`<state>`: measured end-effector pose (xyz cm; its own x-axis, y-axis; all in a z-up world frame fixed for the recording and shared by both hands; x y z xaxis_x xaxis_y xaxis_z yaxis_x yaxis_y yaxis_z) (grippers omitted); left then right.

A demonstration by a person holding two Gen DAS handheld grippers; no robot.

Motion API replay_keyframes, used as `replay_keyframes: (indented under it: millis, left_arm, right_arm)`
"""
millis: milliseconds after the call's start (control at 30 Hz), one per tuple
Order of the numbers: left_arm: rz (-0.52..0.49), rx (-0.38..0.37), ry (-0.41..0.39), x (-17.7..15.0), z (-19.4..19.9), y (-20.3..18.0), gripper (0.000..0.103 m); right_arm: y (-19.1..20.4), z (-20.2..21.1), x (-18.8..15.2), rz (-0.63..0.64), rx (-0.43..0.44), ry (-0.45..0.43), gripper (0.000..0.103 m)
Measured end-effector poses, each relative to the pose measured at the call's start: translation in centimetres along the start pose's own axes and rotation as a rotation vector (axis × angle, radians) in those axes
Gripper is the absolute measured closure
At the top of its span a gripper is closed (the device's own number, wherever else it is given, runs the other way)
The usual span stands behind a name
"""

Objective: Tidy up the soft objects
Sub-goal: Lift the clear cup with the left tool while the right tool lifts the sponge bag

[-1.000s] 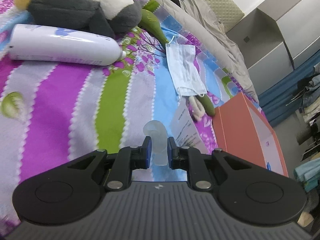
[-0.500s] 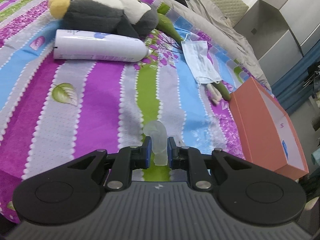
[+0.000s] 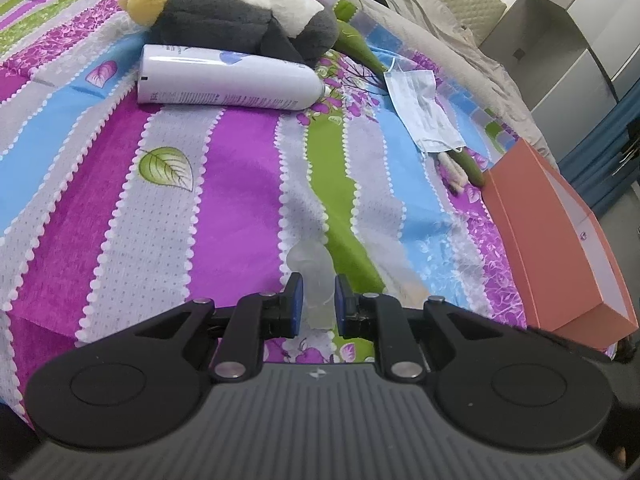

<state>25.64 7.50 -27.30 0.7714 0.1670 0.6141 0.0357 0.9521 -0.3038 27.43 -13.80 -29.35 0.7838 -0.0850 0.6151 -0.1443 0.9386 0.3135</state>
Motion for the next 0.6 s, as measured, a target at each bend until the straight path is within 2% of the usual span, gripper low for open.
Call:
replay_keyframes:
  millis: [300, 467, 600]
  left_arm:
    - [0.01, 0.003, 0.001, -0.3, -0.4, 0.4, 0.084]
    - [0.012, 0.002, -0.001, -0.3, -0.5, 0.5, 0.084]
    - [0.017, -0.004, -0.015, 0.5, 0.0, 0.8, 0.084]
  right_arm:
    - [-0.6, -3.1, -0.1, -0.014, -0.039, 0.022, 0.033]
    - [-0.7, -3.4, 0.2, 0.009, -0.068, 0.004, 0.047]
    - [-0.5, -3.0, 0.4, 0.038, -0.094, -0.001, 0.063]
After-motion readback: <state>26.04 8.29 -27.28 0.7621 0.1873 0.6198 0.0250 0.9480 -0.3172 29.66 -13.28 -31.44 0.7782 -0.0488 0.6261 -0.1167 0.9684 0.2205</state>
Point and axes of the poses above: each gripper's, at about its wrist camera, not at the fingertips, and z roughly against the way its jaws point, y to its left, x to its top, the point moved 10 cm from there along -z, roughly the way its jaws point, and after that the axes turned 10 degrees about -z, right-handed, at the moved point
